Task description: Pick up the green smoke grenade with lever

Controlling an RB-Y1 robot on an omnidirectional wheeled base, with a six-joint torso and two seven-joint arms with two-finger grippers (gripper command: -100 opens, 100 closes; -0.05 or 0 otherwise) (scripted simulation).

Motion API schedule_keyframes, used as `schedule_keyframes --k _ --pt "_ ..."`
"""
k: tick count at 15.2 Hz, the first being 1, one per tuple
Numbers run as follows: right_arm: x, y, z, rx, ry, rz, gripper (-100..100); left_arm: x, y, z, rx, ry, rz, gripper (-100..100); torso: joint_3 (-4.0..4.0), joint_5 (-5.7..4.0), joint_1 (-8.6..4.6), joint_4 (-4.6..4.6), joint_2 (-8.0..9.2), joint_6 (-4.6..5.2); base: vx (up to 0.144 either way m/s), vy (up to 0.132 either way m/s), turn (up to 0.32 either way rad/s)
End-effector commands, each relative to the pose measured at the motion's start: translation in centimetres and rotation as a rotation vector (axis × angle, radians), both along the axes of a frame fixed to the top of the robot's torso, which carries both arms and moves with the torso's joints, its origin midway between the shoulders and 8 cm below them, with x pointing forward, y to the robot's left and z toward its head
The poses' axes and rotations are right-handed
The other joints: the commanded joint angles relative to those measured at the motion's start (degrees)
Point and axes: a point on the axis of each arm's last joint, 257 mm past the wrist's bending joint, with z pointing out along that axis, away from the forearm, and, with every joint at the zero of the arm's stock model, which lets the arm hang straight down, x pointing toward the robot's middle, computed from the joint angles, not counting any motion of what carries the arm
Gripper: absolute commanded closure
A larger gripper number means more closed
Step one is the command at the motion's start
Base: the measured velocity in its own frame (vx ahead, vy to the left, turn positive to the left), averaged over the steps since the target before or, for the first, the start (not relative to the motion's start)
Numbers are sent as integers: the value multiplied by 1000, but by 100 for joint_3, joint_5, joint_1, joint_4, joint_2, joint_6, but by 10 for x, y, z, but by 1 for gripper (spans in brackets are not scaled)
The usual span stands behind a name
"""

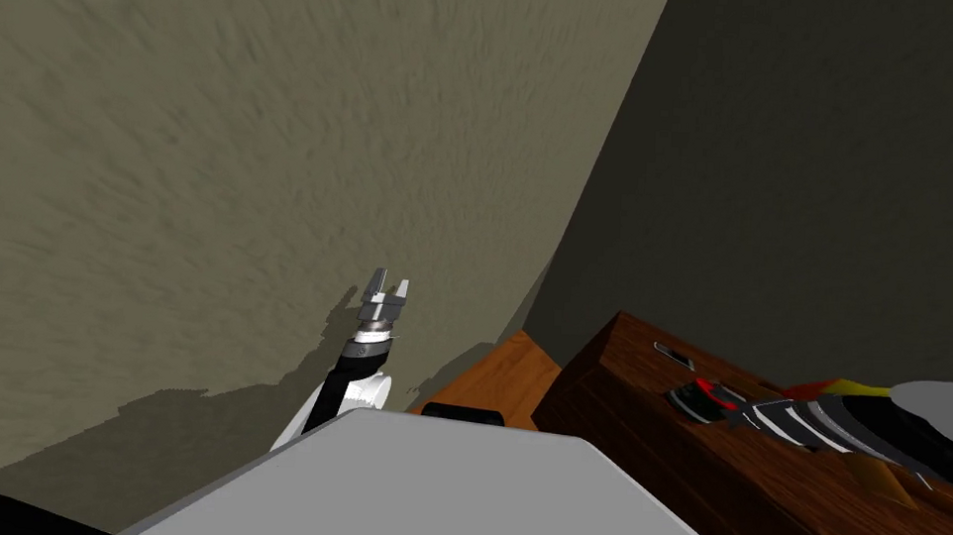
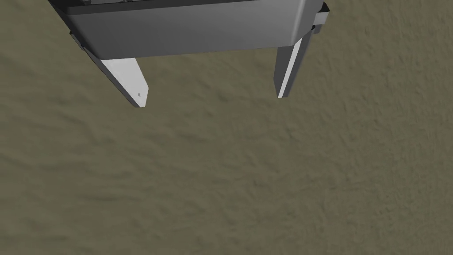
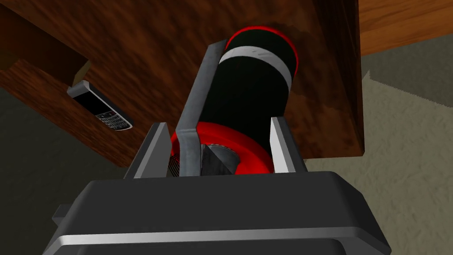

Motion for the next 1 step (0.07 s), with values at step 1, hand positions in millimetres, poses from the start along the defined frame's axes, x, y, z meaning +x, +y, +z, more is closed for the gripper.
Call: schedule_keyframes --k 1 --pt "0 0 0 0 0 0 100 0 0 0 0 0 0 0 0 0 0 0 0 0 17 10 13"
